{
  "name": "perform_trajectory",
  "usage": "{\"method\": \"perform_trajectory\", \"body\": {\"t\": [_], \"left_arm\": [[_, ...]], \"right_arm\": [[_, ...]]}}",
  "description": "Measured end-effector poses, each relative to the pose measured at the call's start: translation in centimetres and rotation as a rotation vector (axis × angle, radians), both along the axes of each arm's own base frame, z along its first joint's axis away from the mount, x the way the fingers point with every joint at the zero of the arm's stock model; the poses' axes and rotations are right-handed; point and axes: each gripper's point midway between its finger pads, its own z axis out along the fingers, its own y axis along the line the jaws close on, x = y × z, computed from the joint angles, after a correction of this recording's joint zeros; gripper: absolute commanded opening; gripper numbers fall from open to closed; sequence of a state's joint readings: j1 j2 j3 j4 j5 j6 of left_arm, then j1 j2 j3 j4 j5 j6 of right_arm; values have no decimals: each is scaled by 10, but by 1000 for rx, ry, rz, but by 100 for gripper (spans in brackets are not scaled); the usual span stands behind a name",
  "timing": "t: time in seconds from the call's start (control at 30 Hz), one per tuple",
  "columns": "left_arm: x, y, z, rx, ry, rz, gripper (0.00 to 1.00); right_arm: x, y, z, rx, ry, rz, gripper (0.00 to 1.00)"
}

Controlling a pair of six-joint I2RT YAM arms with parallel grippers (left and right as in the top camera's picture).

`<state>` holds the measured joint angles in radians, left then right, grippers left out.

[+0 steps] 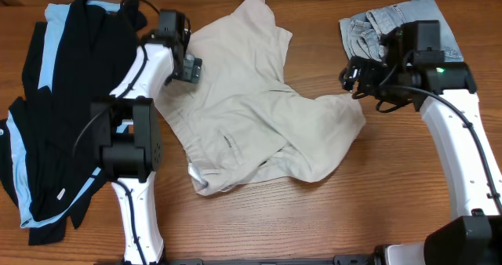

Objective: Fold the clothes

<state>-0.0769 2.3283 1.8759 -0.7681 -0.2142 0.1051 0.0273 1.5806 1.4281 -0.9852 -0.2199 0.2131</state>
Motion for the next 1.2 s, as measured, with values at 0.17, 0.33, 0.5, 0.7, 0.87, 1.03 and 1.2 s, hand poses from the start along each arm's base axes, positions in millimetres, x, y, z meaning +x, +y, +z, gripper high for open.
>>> {"method": "perform_trajectory", "body": {"t": [0.17, 0.33, 0.5, 0.7, 0.87, 1.03, 1.2], "left_arm": [[-1, -7, 63, -73, 64, 1, 100], [-28, -54, 156, -299, 59, -41, 100], [-62, -104, 211, -414, 48, -118, 100], [-91, -146, 248, -461, 11, -198, 100], [-151, -150, 259, -390, 74, -166, 100], [-229, -129, 225, -299, 217, -27, 100], [-268, -120, 157, -294, 275, 71, 100]], "right_arm": [[1, 7, -11, -14, 27, 11, 100], [2, 5, -18, -17, 47, -3, 100], [-6, 4, -22, -17, 84, -8, 100], [-29, -11, -20, -18, 159, -46, 100], [-49, -34, -4, -13, 165, -114, 100], [-50, -53, 1, -23, 151, -168, 100], [-44, -57, 2, -35, 124, -175, 100]]}}
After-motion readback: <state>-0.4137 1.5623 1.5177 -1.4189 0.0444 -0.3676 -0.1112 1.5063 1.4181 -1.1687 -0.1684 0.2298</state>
